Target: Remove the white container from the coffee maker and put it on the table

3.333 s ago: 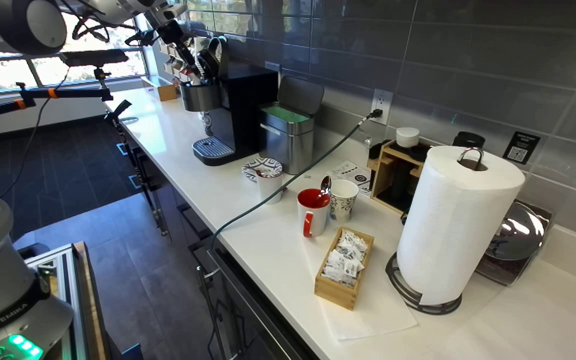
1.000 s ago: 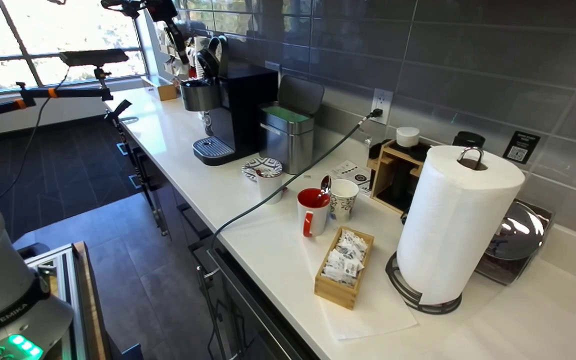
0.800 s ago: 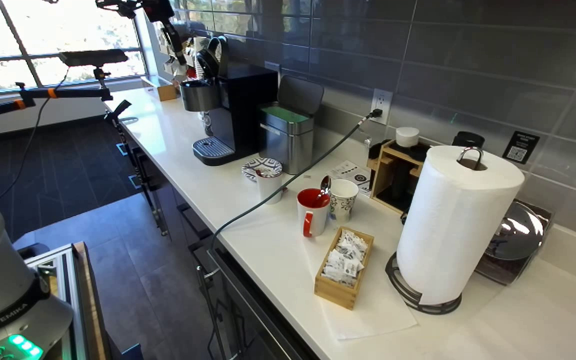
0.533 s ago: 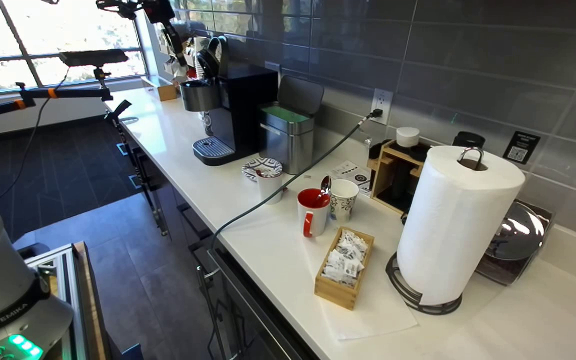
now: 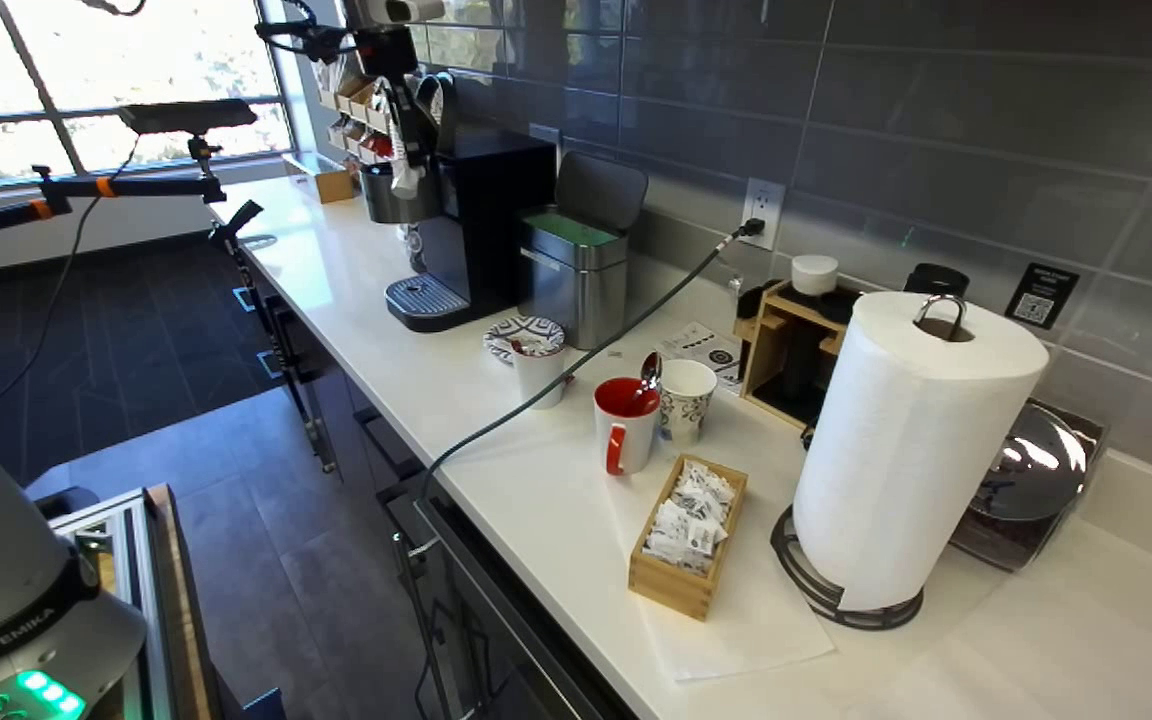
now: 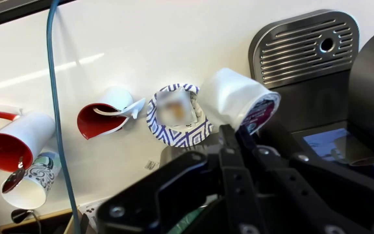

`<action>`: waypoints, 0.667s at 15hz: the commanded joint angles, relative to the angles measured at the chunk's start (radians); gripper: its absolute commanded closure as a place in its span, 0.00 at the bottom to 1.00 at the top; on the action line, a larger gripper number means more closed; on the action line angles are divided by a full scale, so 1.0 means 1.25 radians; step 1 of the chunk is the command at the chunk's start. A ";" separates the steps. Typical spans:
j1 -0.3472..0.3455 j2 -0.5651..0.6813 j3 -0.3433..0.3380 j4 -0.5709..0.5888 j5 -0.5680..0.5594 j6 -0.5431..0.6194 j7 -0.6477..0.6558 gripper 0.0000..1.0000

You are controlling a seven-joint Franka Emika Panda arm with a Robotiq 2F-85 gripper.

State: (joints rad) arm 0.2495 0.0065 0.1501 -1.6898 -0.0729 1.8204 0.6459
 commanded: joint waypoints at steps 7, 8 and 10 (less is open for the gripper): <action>-0.066 -0.224 -0.024 -0.408 0.317 0.250 -0.337 0.99; -0.066 -0.240 -0.022 -0.441 0.327 0.255 -0.342 0.99; -0.070 -0.257 -0.020 -0.497 0.336 0.261 -0.338 0.99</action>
State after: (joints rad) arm 0.1673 -0.2371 0.1201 -2.1684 0.3020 2.0991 0.2481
